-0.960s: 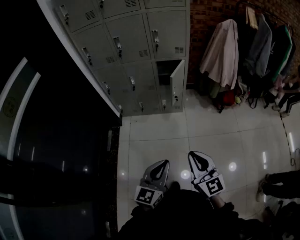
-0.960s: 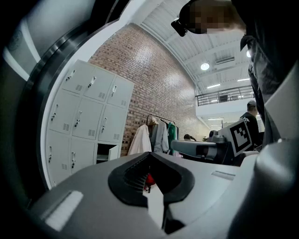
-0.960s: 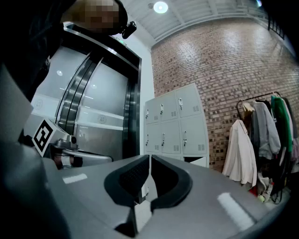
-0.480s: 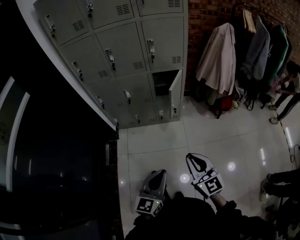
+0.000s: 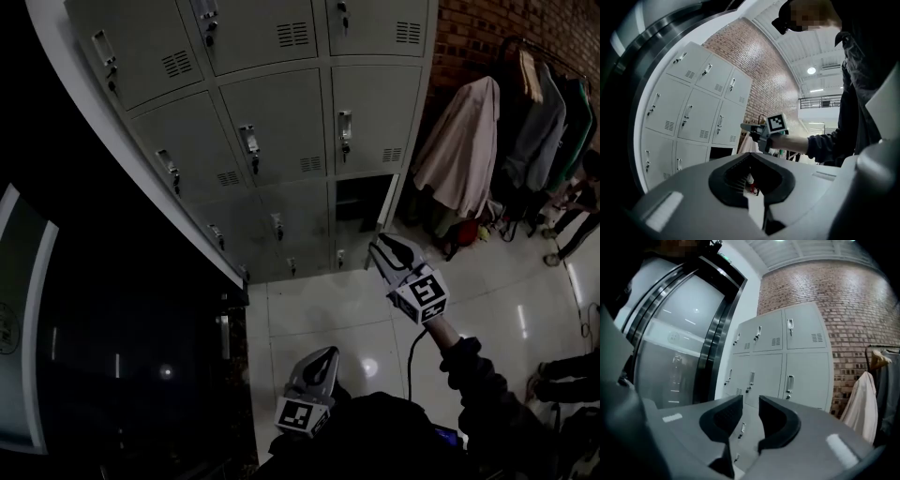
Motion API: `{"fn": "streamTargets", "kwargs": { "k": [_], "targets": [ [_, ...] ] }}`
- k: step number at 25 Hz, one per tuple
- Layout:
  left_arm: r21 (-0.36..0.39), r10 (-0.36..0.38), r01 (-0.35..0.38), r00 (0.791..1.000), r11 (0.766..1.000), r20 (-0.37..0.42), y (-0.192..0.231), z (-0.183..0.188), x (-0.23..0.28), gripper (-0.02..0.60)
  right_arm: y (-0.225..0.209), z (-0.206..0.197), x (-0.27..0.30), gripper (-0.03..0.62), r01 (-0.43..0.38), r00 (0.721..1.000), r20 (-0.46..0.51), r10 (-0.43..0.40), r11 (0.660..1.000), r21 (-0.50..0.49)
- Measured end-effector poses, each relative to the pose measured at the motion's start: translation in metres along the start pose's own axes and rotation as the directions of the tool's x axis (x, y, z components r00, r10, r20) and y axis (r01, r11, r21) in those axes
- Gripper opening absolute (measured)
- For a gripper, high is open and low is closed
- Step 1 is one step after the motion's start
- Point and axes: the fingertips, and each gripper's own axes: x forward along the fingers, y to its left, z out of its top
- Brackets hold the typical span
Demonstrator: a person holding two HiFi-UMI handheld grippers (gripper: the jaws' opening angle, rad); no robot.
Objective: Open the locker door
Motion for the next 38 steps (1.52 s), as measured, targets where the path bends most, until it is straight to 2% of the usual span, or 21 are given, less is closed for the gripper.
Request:
{"fn": "streamTargets", "kwargs": {
  "k": [5,10,13,18,23,26,30,35,38],
  "targets": [
    [-0.023,0.010,-0.010,1.000,1.000,0.014,0.056,0.016,0.011,0.018,-0.042,0.018,0.100,0.094,0.032,0.999,-0.028,-0.034,0.998,-0.053],
    [-0.038,0.048,-0.048,0.999,0.998,0.000,0.099,0.021,0.031,0.018,-0.108,0.031,0.185,0.094,0.089,0.996,-0.032,-0.088,0.995,0.046],
    [-0.040,0.079,-0.078,0.997,0.996,0.021,0.122,0.031,0.046,0.018,-0.146,0.035,0.231,0.095,0.124,0.991,-0.043,-0.123,0.992,0.031],
    [-0.039,0.146,-0.144,0.988,0.989,0.051,0.151,0.051,0.065,0.018,-0.193,0.025,0.286,0.114,0.178,0.980,-0.094,-0.177,0.984,0.000],
    [-0.037,0.182,-0.181,0.983,0.983,0.023,0.170,0.051,0.080,0.018,-0.207,0.014,0.320,0.133,0.176,0.978,-0.114,-0.176,0.984,-0.018],
    [-0.043,0.181,-0.180,0.983,0.983,0.020,0.172,0.051,0.087,0.018,-0.206,0.015,0.321,0.140,0.165,0.983,-0.088,-0.163,0.986,0.008],
    [-0.051,0.148,-0.148,0.989,0.988,0.010,0.166,0.046,0.090,0.018,-0.194,0.016,0.295,0.137,0.123,0.991,-0.049,-0.122,0.992,0.026],
    [-0.039,0.083,-0.083,0.996,0.996,-0.013,0.150,0.036,0.086,0.018,-0.179,0.011,0.214,0.118,0.095,0.995,-0.018,-0.094,0.995,0.027],
    [-0.040,0.055,-0.055,0.998,0.998,-0.005,0.137,0.034,0.074,0.018,-0.182,0.004,0.150,0.123,0.128,0.992,-0.008,-0.128,0.990,0.055]
  ]
}}
